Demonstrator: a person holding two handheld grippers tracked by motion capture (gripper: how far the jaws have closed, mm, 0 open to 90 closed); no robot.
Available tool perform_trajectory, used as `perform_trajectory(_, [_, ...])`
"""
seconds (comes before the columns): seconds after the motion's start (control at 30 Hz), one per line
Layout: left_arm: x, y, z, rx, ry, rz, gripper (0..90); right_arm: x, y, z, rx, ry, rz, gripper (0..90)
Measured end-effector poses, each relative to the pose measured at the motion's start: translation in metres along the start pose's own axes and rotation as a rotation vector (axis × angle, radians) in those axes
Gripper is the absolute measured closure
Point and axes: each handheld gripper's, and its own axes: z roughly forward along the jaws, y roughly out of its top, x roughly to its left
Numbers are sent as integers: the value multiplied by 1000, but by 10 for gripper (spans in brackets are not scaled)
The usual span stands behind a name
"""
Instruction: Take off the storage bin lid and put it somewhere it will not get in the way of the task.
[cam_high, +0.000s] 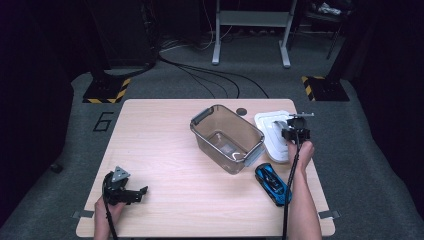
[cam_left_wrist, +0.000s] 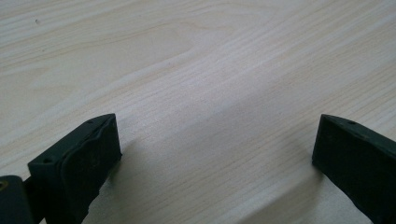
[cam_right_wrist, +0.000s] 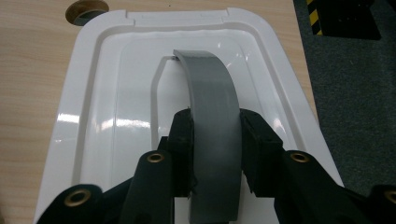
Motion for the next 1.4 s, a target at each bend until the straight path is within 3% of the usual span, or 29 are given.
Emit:
perform_trajectory(0.2, [0,0,0,1,1,2,11,3,-6,12,27,-7,10,672])
perform_trajectory(0.33, [0,0,0,0,0,0,11,4,-9,19,46,-37,-21,671])
perform_trajectory(0.47, [0,0,0,-2,1,1,11,4,-12,24,50,-24,-5,665])
perform_trajectory(0.57, [0,0,0,-4,1,0,11,3,-11,23,51,-12,-3,610])
perform_trajectory(0.9, [0,0,0,-4,1,3,11,2,-12,4,47,61,15,328])
perform_trajectory(0.93, [0,0,0,-5,1,3,11,1,-12,2,53,88,2,296])
perform_trajectory(1.17, [0,0,0,-3,1,3,11,5,-16,-20,58,145,-56,173])
perform_trajectory(1.4, [0,0,0,-3,1,3,11,10,-28,-37,57,197,-97,119])
